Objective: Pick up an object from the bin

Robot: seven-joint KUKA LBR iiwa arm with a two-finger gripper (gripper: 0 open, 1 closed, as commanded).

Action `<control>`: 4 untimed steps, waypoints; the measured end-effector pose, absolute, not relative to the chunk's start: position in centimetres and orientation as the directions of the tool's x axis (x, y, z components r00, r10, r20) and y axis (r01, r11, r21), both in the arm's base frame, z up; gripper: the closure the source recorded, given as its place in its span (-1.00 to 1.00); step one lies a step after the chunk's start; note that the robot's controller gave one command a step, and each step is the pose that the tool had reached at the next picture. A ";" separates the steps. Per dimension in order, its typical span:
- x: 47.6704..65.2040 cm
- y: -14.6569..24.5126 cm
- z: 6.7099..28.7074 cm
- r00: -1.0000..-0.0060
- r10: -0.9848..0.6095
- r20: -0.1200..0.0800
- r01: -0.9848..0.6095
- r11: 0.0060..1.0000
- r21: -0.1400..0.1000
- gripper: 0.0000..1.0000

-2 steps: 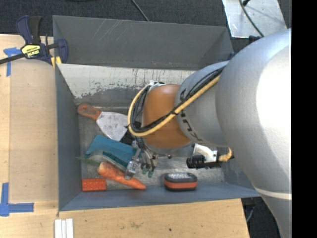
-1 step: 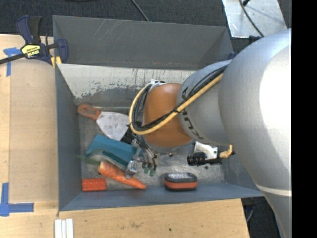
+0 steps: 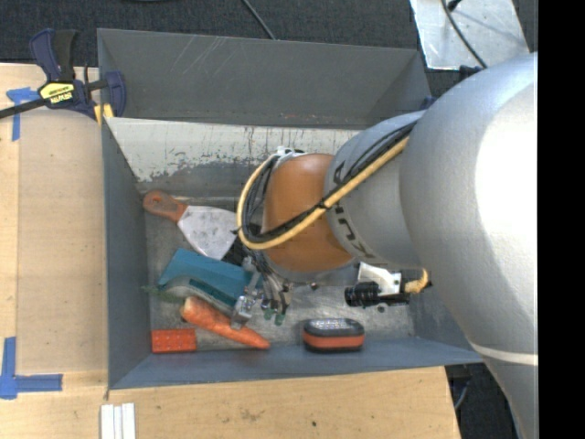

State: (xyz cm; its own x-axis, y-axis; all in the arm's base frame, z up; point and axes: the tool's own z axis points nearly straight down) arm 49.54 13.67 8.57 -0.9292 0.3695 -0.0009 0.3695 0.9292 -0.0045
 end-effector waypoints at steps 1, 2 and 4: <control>52.1 13.1 24.8 -0.961 0.278 -0.005 0.278 0.961 0.002 1.00; 52.0 13.1 24.6 -0.961 0.277 -0.002 0.277 0.961 0.001 -1.00; 52.4 12.5 20.3 -0.974 0.225 -0.009 0.225 0.974 0.004 -1.00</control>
Offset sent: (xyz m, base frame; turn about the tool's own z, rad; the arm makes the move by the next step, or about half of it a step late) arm 0.0000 0.0000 0.0000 0.0000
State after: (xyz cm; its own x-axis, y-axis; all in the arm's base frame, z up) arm 52.44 12.50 20.27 -0.9743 0.2250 -0.0086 0.2249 0.9744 0.0041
